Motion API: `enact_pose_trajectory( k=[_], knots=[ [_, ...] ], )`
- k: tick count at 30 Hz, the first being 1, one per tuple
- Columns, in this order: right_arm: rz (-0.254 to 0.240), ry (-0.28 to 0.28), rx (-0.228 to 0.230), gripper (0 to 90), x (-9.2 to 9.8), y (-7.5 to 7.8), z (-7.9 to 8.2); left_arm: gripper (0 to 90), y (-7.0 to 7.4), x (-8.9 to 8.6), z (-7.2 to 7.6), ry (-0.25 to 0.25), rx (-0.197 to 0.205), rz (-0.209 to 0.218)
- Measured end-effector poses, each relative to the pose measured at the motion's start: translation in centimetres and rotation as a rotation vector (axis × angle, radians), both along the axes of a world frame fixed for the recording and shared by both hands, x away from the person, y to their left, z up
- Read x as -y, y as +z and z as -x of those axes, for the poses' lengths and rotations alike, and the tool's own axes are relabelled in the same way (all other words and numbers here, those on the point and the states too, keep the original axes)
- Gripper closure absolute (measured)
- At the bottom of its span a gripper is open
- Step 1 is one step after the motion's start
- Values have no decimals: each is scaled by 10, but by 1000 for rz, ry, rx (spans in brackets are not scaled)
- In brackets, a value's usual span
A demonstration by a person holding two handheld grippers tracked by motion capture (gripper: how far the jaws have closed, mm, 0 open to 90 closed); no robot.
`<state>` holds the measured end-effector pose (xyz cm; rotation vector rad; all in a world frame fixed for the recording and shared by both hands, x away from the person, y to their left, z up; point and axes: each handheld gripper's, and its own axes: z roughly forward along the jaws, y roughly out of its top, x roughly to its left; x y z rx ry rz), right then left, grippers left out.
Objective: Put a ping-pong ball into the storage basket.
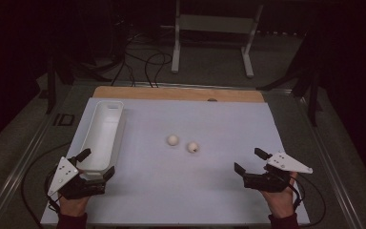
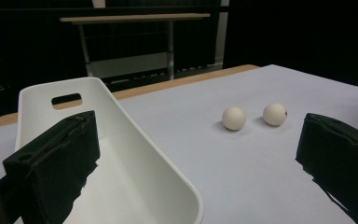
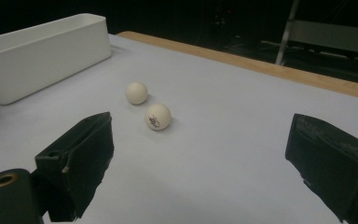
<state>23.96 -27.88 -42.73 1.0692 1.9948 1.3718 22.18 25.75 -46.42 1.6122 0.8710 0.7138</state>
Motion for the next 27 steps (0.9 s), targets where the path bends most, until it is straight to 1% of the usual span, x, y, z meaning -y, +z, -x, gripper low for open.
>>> enact_pose_trajectory(
  k=[4,8,16,27],
  knots=[
    [13,12,-17,73,-4,3,-5,0,0,1,0,2,2,-2],
    [14,10,-26,74,-6,3,-7,0,0,2,0,2,2,-4],
    [28,9,-33,74,-11,6,-13,0,0,3,1,4,5,-6],
    [50,32,-44,74,-24,11,-23,0,0,3,1,8,4,-9]
  ],
)
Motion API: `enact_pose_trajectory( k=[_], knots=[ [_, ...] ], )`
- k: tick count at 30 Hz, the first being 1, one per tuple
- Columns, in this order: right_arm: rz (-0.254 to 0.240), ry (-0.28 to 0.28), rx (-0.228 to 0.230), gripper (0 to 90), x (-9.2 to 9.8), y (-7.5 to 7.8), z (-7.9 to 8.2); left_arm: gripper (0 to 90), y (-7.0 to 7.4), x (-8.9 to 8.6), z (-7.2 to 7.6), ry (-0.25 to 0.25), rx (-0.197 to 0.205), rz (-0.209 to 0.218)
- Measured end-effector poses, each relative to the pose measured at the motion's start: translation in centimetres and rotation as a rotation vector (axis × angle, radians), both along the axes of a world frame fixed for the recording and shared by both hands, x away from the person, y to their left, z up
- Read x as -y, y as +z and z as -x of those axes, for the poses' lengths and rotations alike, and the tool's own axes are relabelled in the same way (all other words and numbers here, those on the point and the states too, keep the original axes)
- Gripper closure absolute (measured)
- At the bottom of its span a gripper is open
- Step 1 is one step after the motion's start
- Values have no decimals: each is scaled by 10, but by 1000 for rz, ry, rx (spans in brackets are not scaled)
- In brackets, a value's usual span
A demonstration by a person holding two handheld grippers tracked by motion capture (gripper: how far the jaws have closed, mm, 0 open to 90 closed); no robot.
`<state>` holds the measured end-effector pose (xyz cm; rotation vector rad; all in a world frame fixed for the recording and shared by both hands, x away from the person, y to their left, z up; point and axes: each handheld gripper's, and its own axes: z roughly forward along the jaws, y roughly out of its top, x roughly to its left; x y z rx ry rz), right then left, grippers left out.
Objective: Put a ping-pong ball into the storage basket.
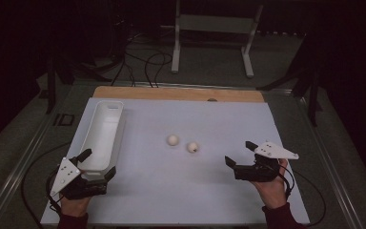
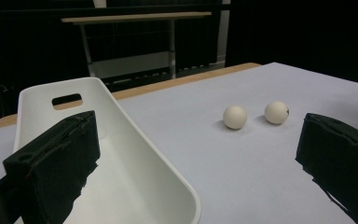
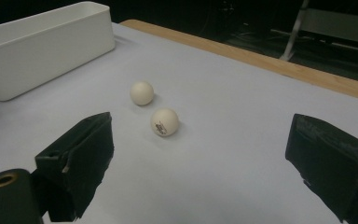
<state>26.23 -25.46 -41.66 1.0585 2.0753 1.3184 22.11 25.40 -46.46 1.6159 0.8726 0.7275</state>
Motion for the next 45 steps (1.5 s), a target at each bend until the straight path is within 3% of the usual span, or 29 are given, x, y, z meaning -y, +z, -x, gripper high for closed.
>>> enact_pose_trajectory(
  k=[19,45],
  knots=[
    [30,25,-11,74,-16,7,-16,0,0,1,0,-3,-1,0],
    [-25,57,28,74,-31,12,-25,0,0,2,0,-6,0,-7]
  ],
)
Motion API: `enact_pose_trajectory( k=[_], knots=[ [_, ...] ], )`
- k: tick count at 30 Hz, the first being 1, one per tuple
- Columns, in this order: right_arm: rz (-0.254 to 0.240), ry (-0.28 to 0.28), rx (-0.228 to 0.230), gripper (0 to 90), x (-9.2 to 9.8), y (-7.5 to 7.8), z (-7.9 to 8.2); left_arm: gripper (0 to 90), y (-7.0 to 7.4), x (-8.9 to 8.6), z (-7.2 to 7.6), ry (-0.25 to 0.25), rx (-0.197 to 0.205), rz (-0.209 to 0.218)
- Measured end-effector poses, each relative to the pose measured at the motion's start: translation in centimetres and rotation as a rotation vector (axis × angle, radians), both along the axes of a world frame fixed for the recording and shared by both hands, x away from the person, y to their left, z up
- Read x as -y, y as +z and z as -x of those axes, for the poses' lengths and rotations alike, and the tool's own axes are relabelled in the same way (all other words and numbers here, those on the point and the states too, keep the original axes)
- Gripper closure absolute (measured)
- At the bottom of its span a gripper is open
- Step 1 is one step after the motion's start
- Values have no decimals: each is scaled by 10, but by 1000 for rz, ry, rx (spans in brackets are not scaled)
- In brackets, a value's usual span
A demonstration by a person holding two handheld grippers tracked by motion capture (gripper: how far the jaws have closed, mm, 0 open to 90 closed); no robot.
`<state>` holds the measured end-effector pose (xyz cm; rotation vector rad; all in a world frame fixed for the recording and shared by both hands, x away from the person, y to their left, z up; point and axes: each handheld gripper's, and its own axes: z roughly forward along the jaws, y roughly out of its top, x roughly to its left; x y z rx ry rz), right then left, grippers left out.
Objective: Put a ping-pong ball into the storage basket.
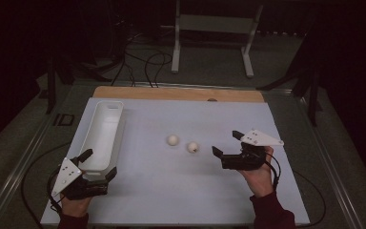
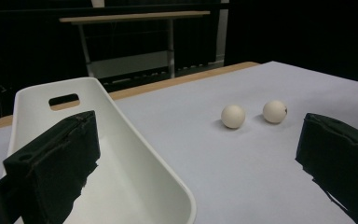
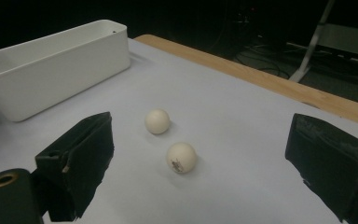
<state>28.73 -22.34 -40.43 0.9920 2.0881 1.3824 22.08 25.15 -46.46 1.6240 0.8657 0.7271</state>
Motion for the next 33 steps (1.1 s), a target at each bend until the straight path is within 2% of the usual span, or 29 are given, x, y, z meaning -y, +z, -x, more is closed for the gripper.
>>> enact_pose_trajectory(
  k=[33],
  knots=[
    [19,31,-19,74,-20,-1,-13,0,0,2,0,-6,-2,-9]
  ],
)
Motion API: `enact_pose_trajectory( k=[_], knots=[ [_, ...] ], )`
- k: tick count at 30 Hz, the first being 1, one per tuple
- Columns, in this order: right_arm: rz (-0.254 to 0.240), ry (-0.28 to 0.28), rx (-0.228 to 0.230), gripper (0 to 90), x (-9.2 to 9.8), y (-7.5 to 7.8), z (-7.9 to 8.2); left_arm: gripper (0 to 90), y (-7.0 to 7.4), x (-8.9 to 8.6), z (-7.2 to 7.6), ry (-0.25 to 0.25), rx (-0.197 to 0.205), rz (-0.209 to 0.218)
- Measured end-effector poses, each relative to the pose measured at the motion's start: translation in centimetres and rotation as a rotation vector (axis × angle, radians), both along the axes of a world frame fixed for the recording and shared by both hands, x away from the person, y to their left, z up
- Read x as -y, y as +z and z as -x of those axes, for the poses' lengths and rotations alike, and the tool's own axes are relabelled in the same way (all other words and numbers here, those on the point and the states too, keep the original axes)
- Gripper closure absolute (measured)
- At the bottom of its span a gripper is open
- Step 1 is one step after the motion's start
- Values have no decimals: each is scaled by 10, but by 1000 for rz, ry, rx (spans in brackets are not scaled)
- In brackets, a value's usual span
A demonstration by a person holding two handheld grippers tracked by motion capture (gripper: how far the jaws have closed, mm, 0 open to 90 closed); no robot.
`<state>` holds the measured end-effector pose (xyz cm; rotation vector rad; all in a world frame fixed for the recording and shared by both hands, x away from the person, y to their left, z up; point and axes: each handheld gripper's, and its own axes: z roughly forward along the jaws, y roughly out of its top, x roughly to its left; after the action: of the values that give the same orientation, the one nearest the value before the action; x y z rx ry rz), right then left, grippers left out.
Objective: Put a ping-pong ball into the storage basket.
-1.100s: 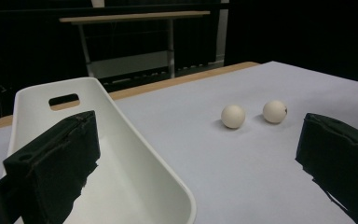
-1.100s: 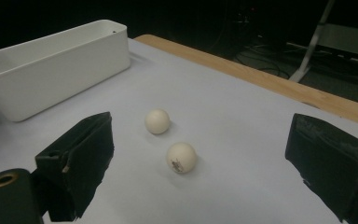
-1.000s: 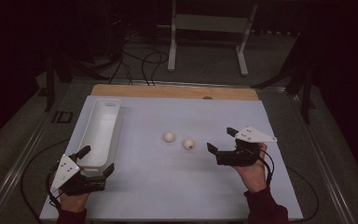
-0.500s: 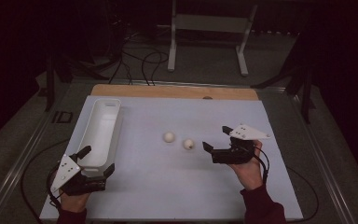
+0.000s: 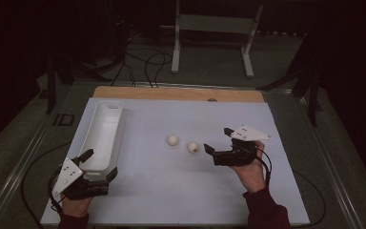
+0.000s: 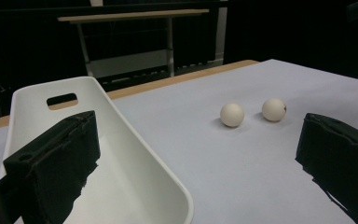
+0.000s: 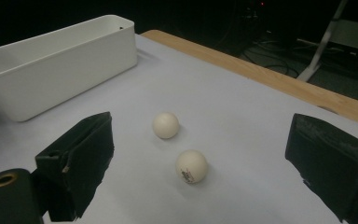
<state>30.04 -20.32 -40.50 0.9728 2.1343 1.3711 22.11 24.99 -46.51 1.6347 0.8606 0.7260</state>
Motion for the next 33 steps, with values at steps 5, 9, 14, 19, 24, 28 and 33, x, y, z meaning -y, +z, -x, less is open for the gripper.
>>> enact_pose_trajectory(
  k=[5,9,14,19,24,28,33],
  knots=[
    [-1,2,-6,75,-2,0,-1,0,0,0,0,-1,0,-1],
    [0,4,-10,74,-3,-1,-2,0,0,0,0,0,1,-2],
    [5,11,-16,74,-5,-3,-3,0,0,0,0,0,1,-2],
    [7,16,-25,74,-8,-4,-5,0,0,1,0,-2,0,-4],
    [12,20,-31,74,-10,-4,-7,0,0,1,0,-2,1,-2],
    [18,23,-31,74,-11,-4,-8,0,0,1,0,-2,1,-3],
    [21,23,-36,74,-12,-5,-9,0,0,1,0,-3,0,-3]
  ],
)
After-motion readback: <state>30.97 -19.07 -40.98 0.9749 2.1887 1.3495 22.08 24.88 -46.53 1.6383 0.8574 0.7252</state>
